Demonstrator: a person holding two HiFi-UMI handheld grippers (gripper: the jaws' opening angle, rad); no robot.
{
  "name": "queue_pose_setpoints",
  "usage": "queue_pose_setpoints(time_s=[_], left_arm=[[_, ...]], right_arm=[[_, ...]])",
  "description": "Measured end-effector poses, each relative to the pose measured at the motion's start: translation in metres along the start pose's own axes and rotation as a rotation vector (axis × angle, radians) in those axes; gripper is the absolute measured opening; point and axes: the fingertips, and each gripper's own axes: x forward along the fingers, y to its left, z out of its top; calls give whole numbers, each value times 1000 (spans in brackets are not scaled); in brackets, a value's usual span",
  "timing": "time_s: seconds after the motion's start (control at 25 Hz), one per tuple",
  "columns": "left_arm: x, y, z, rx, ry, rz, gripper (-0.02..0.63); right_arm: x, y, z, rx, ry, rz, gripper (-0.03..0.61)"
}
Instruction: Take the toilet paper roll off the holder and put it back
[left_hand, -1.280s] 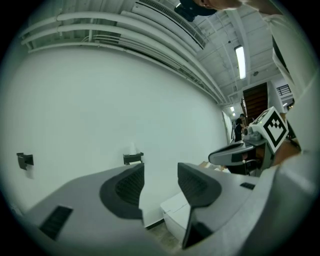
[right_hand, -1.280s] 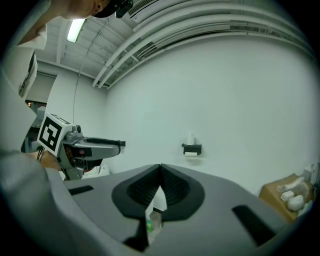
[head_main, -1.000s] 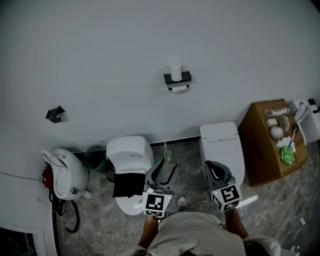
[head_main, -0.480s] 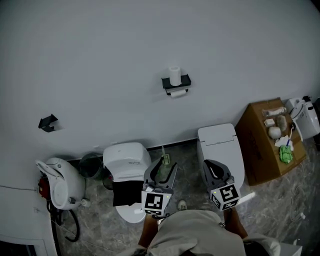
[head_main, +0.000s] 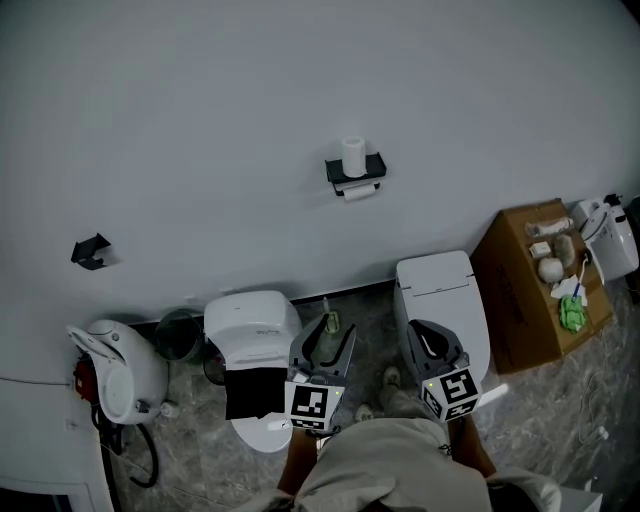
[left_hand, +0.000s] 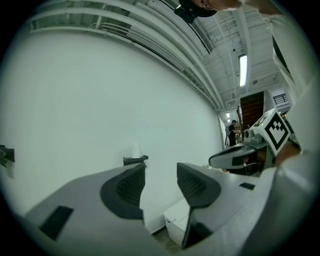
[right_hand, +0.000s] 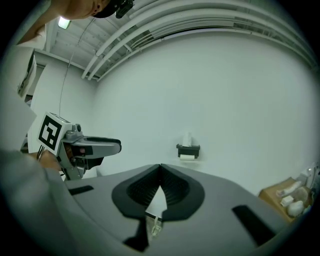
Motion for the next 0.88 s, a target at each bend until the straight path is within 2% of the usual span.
queue_pose_setpoints(time_s=[0.48, 0.88], left_arm=[[43, 17, 1, 26, 5, 11, 206], [103, 41, 2, 38, 30, 51, 202]], right_arm=[[37, -32, 8, 6, -26, 4, -4], [93, -76, 20, 14, -32, 55, -5]])
